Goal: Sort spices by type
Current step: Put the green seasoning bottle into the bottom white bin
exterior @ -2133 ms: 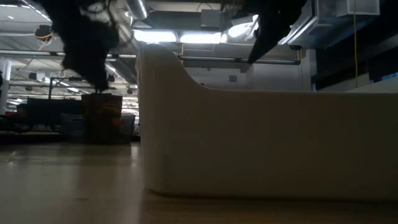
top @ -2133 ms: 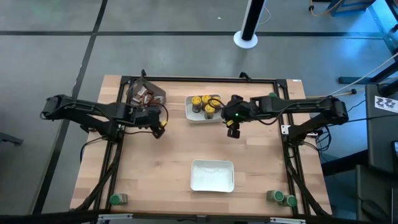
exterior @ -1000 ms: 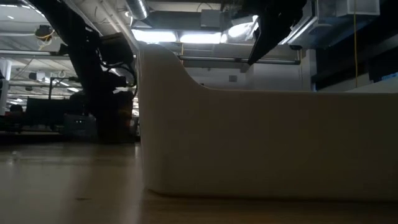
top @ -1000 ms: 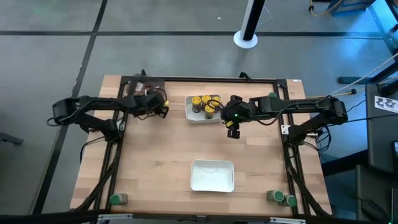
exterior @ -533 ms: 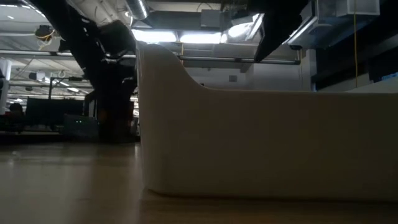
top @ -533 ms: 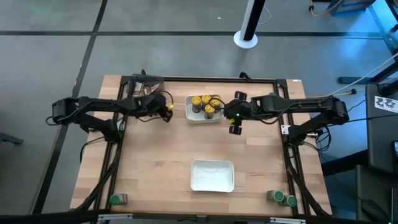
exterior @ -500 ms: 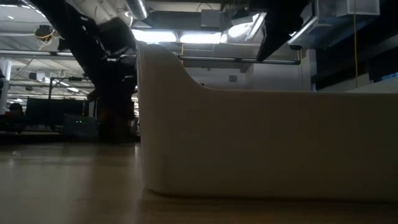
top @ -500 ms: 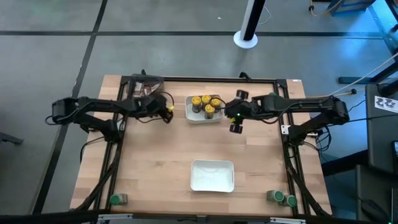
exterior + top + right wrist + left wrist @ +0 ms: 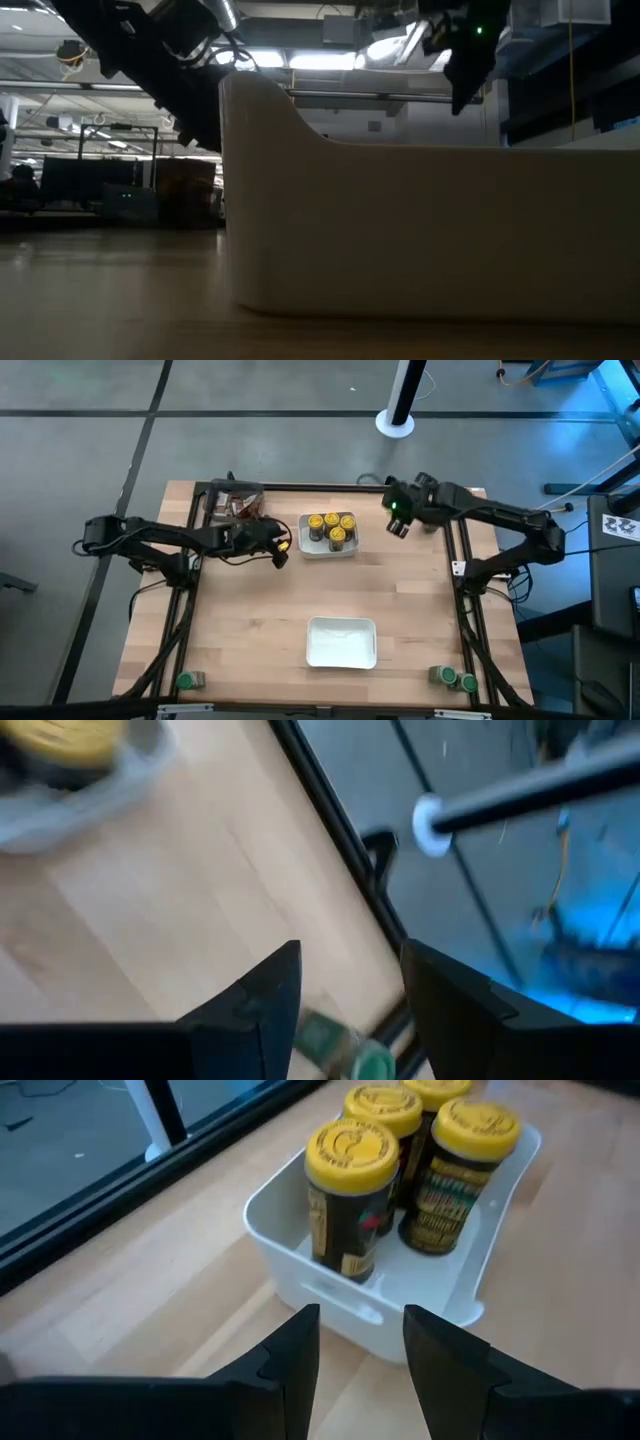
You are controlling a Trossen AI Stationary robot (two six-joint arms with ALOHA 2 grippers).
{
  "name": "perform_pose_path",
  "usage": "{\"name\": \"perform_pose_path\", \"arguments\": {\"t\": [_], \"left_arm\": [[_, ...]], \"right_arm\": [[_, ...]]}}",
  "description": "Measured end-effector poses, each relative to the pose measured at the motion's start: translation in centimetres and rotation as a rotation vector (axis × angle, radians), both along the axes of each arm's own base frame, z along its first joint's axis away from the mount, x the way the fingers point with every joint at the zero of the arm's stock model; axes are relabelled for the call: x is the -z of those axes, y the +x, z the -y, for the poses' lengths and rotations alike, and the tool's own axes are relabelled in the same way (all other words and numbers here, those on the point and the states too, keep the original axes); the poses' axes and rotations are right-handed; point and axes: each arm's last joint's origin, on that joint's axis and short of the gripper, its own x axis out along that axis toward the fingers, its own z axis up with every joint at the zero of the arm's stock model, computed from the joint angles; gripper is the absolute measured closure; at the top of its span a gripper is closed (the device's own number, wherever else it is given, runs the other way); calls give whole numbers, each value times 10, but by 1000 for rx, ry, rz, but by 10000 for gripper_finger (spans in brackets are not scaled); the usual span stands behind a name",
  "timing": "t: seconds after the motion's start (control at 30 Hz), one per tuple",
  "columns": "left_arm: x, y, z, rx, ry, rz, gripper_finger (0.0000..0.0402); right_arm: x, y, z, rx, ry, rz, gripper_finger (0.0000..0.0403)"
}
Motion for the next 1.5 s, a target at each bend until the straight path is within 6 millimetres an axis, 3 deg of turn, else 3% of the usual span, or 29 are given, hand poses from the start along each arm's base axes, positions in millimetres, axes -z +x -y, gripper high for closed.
{"name": "perform_pose_path", "arguments": {"t": [0.23,0.47,0.67,0.87,1.0,1.3,1.5], "left_arm": [[0,0,0,1,0,-2,265],[0,0,2,26,22,-19,265],[0,2,10,85,57,-42,265],[0,3,15,120,73,-52,265],[0,3,17,126,74,-51,265],[0,3,17,128,74,-50,265],[0,3,19,136,74,-49,265]], "right_arm": [[2,-28,45,226,67,-7,230],[4,-49,72,392,149,72,230],[4,-58,81,464,172,93,208],[14,-70,89,617,243,41,120],[24,-70,93,680,299,-11,83],[45,-62,108,765,337,-41,73],[70,-65,104,809,394,-108,73]]}}
